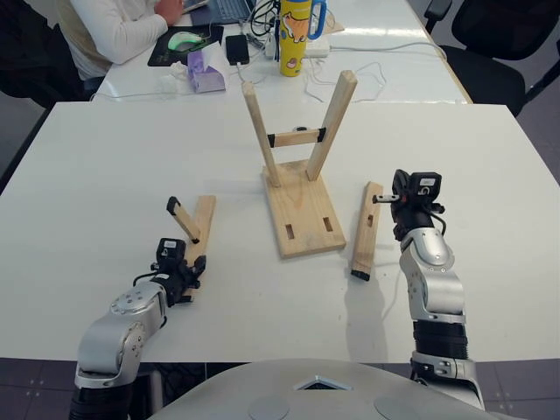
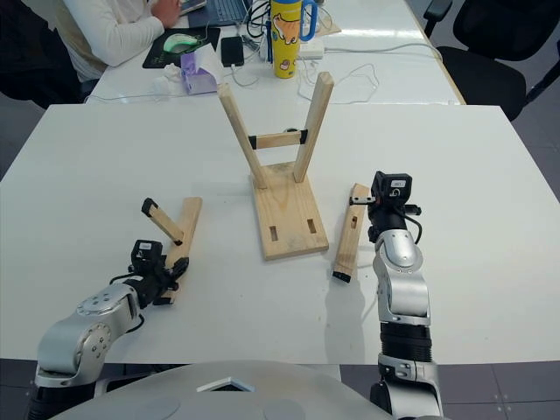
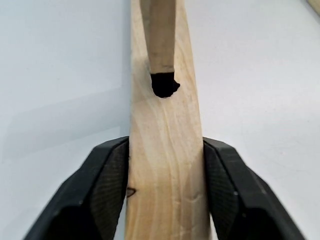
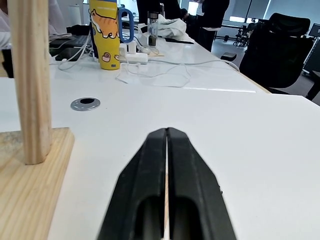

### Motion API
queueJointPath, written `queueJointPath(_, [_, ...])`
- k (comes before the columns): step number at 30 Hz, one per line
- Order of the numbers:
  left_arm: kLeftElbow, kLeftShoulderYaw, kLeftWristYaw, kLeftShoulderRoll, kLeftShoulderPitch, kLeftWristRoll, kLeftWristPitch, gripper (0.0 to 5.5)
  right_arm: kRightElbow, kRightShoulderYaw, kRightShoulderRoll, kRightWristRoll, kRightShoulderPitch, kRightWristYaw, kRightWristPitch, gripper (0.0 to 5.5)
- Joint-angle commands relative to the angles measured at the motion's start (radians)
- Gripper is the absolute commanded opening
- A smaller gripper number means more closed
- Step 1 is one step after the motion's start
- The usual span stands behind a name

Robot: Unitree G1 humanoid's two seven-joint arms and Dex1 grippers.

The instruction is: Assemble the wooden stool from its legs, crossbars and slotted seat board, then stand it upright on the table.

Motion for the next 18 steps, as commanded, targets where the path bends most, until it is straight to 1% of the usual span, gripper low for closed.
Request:
queueJointPath(1, [0.030, -0.008, -0.030, 0.010, -0.002, 0.020, -0.016, 2.06, -0.001, 0.002, -0.005, -0.004, -0.027, 0.006, 0.000, 0.00])
queueJointPath(6, [0.041, 0.073, -0.048, 0.029, -0.118, 0.025, -0.077, 2.06, 0.000, -0.016, -0.018, 0.033, -0.102, 0.032, 0.024, 0.00])
queueJointPath(9, [-0.012, 0.131, -0.091, 0.031, -0.235, 0.003, -0.187, 2.06, -0.040, -0.039, -0.033, 0.145, -0.209, 0.105, 0.100, 0.00])
queueJointPath(10, [-0.040, 0.135, -0.111, 0.034, -0.262, -0.006, -0.222, 2.06, -0.062, -0.049, -0.032, 0.222, -0.247, 0.143, 0.162, 0.00])
queueJointPath(12, [-0.099, 0.090, -0.187, 0.078, -0.283, 0.021, -0.319, 2.06, -0.118, -0.086, -0.031, 0.471, -0.315, 0.221, 0.374, 0.00])
queueJointPath(14, [-0.151, 0.034, -0.264, 0.116, -0.278, 0.030, -0.376, 2.06, -0.179, -0.137, -0.043, 0.790, -0.359, 0.257, 0.591, 0.34])
queueJointPath(16, [-0.185, -0.006, -0.320, 0.142, -0.261, 0.033, -0.409, 2.06, -0.189, -0.188, -0.044, 1.065, -0.382, 0.201, 0.710, 0.62])
queueJointPath(18, [-0.203, -0.026, -0.356, 0.159, -0.240, 0.036, -0.428, 2.06, -0.172, -0.202, -0.054, 1.228, -0.386, 0.152, 0.761, 0.92])
